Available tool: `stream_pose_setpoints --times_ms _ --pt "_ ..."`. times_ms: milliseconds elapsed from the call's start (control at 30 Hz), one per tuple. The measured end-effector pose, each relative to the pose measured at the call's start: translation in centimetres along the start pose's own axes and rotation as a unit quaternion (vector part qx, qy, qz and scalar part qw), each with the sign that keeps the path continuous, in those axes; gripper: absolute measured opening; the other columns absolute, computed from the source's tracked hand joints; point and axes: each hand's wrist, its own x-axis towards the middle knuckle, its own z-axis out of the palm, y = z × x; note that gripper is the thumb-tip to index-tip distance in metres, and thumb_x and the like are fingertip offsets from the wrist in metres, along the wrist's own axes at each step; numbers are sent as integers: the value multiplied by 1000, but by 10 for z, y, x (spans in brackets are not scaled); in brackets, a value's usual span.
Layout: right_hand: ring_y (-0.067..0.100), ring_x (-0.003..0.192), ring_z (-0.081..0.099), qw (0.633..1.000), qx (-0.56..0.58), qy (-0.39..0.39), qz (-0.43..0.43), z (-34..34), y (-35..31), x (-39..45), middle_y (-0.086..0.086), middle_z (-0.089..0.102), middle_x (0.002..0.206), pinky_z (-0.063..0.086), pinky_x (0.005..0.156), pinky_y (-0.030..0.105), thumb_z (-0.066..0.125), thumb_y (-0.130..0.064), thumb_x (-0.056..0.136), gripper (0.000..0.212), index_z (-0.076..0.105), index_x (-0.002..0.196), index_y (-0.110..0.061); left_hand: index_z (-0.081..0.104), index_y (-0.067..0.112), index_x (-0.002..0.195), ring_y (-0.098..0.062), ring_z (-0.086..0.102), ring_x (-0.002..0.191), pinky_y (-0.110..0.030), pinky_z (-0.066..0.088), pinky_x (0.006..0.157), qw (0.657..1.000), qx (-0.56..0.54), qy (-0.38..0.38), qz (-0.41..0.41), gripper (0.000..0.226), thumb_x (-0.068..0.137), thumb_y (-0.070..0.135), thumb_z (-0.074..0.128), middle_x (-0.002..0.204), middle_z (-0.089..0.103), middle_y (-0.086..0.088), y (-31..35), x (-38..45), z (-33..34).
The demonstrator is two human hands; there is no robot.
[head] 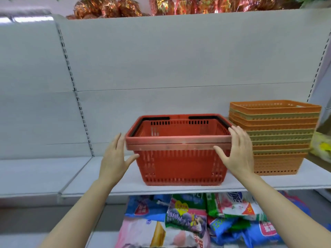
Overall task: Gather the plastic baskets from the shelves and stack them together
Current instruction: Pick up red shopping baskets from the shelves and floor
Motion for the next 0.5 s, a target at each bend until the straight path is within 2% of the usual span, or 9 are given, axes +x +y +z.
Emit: stream_pose_setpoints --times_ms 67,167,300,500 --pt "31 134 38 999 8 18 -49 0 -31 -4 16 48 138 24 115 46 58 -45 86 69 43 137 -1 37 7 149 -32 42 136 -47 39 110 998 57 9 38 84 83 44 74 151 43 -13 -16 -15 -14" --pt "33 124 48 990 32 35 -134 7 -96 -17 17 57 127 30 112 47 62 -36 87 58 52 130 1 51 2 138 -37 55 117 -49 49 96 992 117 1 50 76 78 37 81 132 57 -16 -55 -50 -42" --pt "32 112 56 977 78 28 -198 28 -184 -48 14 64 115 34 108 45 64 -30 87 45 60 122 -1 59 1 128 -38 59 105 -49 51 86 988 150 -4 46 69 74 34 84 120 61 -17 -108 -104 -85" --pt "31 100 56 959 183 -11 -216 59 -331 -112 12 65 106 39 96 41 60 -29 87 39 64 114 -2 60 2 126 -37 59 105 -46 50 88 977 213 -25 -16 65 74 33 83 118 62 -17 -199 -190 -176"
